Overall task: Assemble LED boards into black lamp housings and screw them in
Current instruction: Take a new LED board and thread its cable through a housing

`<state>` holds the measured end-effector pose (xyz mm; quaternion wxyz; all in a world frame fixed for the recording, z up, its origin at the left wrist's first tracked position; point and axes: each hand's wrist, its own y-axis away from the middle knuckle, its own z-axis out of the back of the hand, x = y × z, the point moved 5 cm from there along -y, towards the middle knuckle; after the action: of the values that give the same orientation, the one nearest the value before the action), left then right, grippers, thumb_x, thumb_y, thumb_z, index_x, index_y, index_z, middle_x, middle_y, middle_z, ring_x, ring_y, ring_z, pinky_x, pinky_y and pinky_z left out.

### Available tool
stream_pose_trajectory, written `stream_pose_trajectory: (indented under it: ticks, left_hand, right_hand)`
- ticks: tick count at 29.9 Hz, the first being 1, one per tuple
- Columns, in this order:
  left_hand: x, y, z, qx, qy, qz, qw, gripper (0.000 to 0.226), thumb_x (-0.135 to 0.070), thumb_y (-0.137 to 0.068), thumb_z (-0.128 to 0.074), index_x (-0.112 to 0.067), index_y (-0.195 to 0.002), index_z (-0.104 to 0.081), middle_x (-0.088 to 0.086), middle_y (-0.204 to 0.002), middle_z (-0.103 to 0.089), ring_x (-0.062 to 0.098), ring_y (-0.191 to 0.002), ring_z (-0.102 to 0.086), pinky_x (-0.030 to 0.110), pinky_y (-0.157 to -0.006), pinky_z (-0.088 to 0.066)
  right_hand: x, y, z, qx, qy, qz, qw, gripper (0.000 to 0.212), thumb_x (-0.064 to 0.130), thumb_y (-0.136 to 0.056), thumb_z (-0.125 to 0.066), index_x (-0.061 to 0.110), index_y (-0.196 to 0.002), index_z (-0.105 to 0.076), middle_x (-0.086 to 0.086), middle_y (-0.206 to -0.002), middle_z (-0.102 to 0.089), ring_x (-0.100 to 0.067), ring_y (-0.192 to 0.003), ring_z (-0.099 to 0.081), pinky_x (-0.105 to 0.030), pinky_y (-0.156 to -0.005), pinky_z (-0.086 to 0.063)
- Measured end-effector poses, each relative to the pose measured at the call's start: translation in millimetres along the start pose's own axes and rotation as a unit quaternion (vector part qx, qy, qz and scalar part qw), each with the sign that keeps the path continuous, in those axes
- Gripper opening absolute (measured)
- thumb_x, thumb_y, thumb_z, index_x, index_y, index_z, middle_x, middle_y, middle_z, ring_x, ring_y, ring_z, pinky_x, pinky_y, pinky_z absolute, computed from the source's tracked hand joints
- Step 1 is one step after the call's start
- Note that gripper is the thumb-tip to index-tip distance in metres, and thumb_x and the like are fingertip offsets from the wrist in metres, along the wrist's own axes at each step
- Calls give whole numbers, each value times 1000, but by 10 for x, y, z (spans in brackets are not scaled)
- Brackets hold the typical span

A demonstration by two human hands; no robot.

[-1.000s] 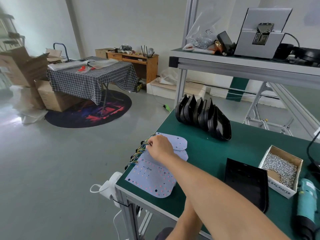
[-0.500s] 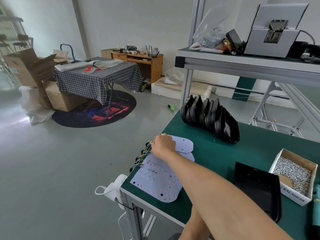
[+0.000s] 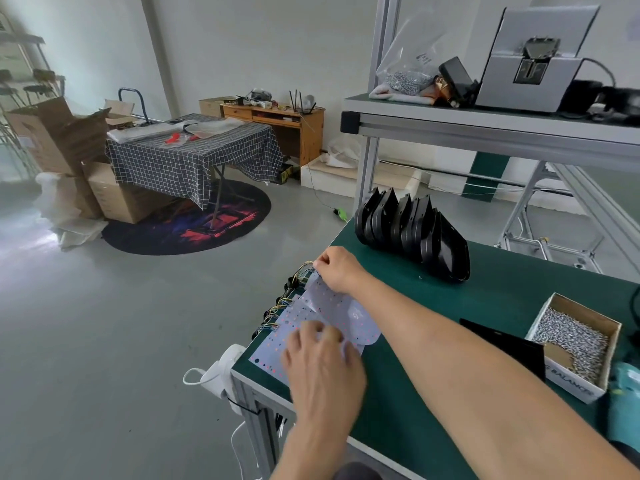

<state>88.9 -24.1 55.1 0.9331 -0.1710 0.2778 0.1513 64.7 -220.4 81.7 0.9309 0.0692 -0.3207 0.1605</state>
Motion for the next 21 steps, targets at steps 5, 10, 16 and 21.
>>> stream_pose_trajectory:
  ticks: [5,10,16,21]
  left_hand:
    - [365,-207,-29,57,-114,-9,992,37,-41,-102,-43,-27,-134,-57,-9,-141,-54,19,-136,-43,33,-110,-31]
    - [344,-241,-123,112,-157,-24,981,33,-39,-101,-42,-23,-122,-62,-5,-129,-56,24,-123,-49,36,-98,-39]
    - [417,-630,234,-59,70,87,992,30,-30,-98,-60,-12,-122,-58,9,-115,-61,35,-107,-59,39,-84,-39]
    - [454,-1228,225,28,41,109,993,45,-39,-98,-64,-17,-136,-54,14,-104,-72,39,-107,-63,40,-80,-46]
  right_hand:
    - [-25,15,171,-17,-51,16,998,33,17,-102,-57,11,-71,-48,-11,-74,-43,-21,-72,-37,-33,-66,-33]
    - [66,70,505,-57,-153,34,986,22,19,-104,-61,7,-87,-66,-1,-69,-56,-16,-65,-47,-28,-60,-39]
    - [273,339,1042,-88,-245,86,962,23,21,-105,-63,20,-82,-64,16,-56,-54,1,-46,-44,-17,-49,-36]
    - [399,624,1351,-89,-313,129,937,25,18,-106,-61,17,-81,-63,0,-62,-51,-14,-50,-41,-24,-46,-34]
